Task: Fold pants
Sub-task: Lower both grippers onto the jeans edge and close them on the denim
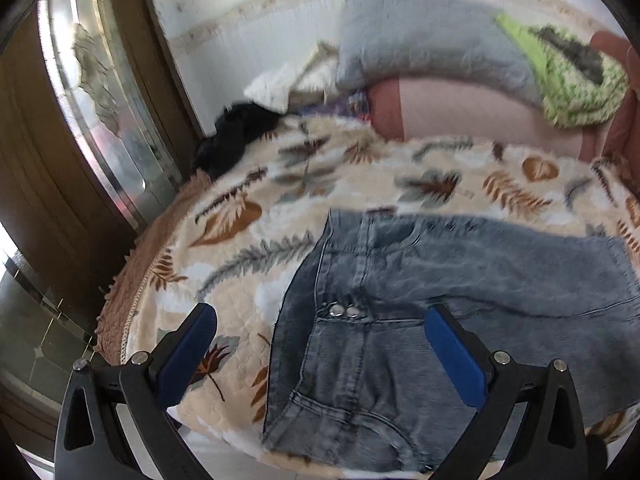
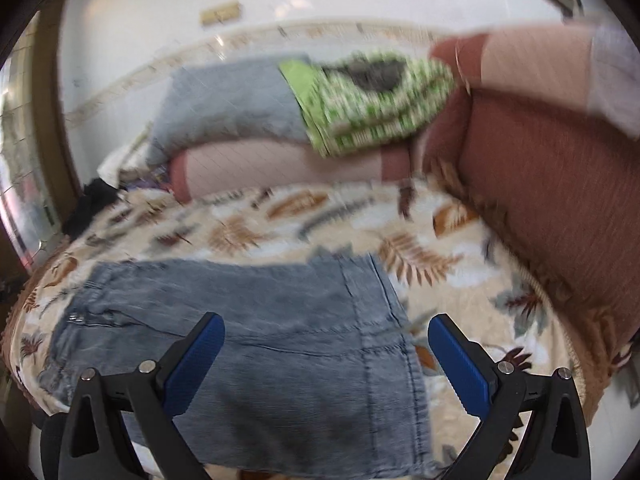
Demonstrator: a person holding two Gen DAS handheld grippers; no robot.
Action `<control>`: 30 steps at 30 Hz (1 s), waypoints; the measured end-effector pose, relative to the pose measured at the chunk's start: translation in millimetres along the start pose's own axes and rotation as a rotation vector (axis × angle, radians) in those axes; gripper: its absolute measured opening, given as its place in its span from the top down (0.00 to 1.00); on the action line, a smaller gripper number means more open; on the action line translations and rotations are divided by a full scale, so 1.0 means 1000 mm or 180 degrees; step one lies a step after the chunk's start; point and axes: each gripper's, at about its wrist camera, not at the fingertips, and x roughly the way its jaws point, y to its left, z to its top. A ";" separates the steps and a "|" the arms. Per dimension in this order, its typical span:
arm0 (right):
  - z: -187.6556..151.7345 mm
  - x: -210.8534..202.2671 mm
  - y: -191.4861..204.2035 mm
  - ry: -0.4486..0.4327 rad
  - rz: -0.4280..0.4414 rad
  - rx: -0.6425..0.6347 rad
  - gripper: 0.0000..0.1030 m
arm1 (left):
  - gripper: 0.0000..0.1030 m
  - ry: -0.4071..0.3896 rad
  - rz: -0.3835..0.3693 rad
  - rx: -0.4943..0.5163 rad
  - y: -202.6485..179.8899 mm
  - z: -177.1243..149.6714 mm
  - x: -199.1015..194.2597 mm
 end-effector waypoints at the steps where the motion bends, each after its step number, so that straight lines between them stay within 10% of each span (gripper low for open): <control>1: 0.004 0.016 -0.011 0.0114 -0.0011 0.0025 0.00 | 0.00 0.0166 -0.0018 0.0027 0.003 0.007 0.023; 15: 0.068 0.228 -0.051 0.1007 0.0134 0.0318 0.15 | 0.00 0.1164 -0.0517 -0.0518 0.040 0.110 0.221; 23: 0.076 0.251 -0.041 0.0993 0.0182 0.0290 0.15 | 0.03 0.1493 -0.0733 -0.0691 0.018 0.123 0.265; 30: 0.078 0.256 -0.045 0.1006 0.0181 0.0327 0.15 | 0.63 0.1813 -0.1009 -0.0858 0.007 0.115 0.295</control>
